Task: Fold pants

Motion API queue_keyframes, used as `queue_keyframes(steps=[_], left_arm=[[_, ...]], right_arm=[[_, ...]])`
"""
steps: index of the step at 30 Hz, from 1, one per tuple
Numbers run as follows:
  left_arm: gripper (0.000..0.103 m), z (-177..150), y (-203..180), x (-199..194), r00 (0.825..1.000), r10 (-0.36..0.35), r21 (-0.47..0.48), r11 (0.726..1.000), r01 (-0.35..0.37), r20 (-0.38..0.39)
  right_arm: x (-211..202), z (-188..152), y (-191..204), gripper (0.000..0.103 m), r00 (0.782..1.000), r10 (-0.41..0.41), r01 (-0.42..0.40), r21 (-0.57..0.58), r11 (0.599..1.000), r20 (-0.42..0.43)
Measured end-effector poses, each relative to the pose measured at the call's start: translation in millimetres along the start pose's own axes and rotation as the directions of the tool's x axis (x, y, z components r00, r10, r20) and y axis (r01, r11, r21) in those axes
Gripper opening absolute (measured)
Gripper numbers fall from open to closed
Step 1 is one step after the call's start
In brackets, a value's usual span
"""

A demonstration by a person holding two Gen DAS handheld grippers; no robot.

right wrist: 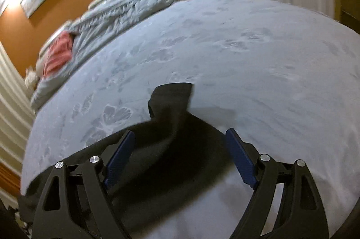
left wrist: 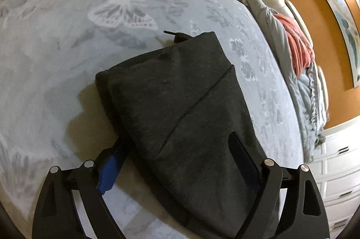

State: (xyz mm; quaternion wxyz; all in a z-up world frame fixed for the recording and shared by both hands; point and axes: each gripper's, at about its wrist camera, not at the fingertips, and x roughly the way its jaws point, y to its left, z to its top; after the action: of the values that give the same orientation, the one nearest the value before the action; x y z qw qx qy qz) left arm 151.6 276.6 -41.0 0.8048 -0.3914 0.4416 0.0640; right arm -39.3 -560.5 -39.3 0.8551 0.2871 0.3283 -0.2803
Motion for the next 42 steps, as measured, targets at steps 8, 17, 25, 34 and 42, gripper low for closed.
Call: queue_keyframes(steps=[8, 17, 25, 34, 42], left_arm=[[0.060, 7.2, 10.0, 1.0, 1.000, 0.008, -0.017, 1.000, -0.008, -0.017], [0.086, 5.0, 8.5, 1.6, 0.998, -0.048, -0.023, 0.999, 0.048, -0.031], [0.048, 10.7, 14.5, 8.1, 0.980, -0.195, -0.065, 0.979, 0.192, -0.043], [0.007, 27.0, -7.4, -60.0, 0.902, -0.425, -0.045, 0.905, 0.422, -0.082], [0.008, 29.3, 26.1, -135.2, 0.920, -0.378, 0.044, 0.922, 0.384, -0.101]], right_arm=[[-69.7, 9.5, -3.5, 0.004, 0.978, 0.188, -0.187, -0.023, 0.982, 0.086], [-32.9, -40.7, -37.5, 0.077, 0.999, 0.012, -0.010, 0.033, 0.999, -0.041], [5.9, -29.5, -31.0, 0.007, 0.985, 0.148, -0.141, 0.089, 0.986, -0.087], [-139.1, 33.9, 7.8, 0.006, 0.924, 0.373, -0.377, 0.036, 0.926, 0.078], [-184.8, 5.9, -16.7, 0.007, 0.967, 0.254, -0.254, -0.035, 0.966, -0.028]])
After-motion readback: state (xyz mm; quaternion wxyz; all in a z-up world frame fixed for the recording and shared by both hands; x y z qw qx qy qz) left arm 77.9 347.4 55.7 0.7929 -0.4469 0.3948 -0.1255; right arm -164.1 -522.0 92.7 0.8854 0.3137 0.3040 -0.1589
